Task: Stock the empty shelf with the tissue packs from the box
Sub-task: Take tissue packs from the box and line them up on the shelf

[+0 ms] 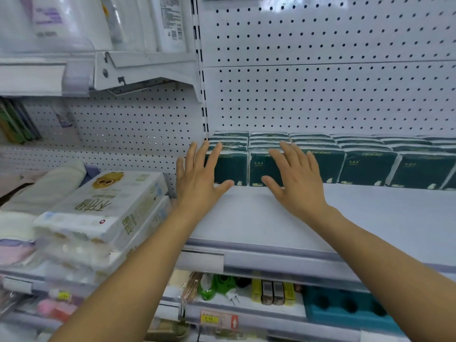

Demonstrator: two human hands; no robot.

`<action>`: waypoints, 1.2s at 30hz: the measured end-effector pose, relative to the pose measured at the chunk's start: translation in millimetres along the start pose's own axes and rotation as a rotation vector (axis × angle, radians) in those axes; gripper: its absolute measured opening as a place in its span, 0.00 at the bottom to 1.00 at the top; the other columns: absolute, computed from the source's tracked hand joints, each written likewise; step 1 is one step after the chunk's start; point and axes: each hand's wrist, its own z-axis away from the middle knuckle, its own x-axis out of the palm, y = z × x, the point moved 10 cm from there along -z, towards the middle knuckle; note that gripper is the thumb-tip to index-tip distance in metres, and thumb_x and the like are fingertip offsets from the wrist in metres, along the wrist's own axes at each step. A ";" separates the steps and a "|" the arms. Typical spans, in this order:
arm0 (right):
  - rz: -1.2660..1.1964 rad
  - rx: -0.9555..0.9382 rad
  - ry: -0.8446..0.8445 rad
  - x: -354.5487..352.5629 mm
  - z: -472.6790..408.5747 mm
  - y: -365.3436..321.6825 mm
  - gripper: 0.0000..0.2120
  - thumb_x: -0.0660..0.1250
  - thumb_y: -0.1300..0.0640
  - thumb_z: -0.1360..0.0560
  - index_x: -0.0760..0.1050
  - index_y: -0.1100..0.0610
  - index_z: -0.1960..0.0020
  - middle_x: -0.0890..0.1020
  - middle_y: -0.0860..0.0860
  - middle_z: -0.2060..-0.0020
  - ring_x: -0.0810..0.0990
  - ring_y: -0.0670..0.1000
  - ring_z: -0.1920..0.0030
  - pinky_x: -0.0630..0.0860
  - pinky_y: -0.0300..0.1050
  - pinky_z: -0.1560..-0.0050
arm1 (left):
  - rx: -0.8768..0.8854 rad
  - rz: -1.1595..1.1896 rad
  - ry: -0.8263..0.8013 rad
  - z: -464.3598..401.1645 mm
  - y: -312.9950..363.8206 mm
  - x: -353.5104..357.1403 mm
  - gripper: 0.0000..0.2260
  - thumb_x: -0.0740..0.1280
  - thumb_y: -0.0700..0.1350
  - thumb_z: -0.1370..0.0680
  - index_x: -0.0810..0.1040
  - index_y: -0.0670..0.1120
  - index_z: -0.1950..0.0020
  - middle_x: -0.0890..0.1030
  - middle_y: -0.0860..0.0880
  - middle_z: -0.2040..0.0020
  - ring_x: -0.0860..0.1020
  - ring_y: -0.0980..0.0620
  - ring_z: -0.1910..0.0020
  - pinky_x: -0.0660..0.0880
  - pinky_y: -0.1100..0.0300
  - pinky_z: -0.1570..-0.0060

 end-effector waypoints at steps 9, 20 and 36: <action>-0.041 -0.132 0.055 -66.6 105.9 -94.7 0.22 0.62 0.46 0.22 0.72 0.55 0.33 0.79 0.52 0.40 0.77 0.56 0.42 0.67 0.55 0.39 | 0.152 -0.024 0.152 137.8 -3.9 -65.4 0.31 0.60 0.64 0.24 0.68 0.48 0.26 0.76 0.47 0.34 0.70 0.43 0.31 0.66 0.40 0.33; -0.129 -0.073 -0.254 -13.1 281.2 -177.1 0.19 0.59 0.45 0.22 0.75 0.53 0.36 0.79 0.51 0.43 0.77 0.55 0.45 0.73 0.50 0.53 | 0.112 0.108 -0.134 332.4 -51.7 -38.0 0.25 0.61 0.61 0.23 0.72 0.50 0.31 0.76 0.50 0.35 0.71 0.49 0.36 0.69 0.50 0.38; -0.104 0.071 -0.986 157.9 475.6 -160.5 0.10 0.64 0.51 0.21 0.79 0.50 0.43 0.79 0.52 0.44 0.72 0.57 0.38 0.67 0.51 0.41 | -0.468 0.464 -0.843 543.3 -102.2 161.3 0.17 0.66 0.54 0.20 0.75 0.51 0.33 0.78 0.52 0.36 0.75 0.53 0.38 0.74 0.56 0.43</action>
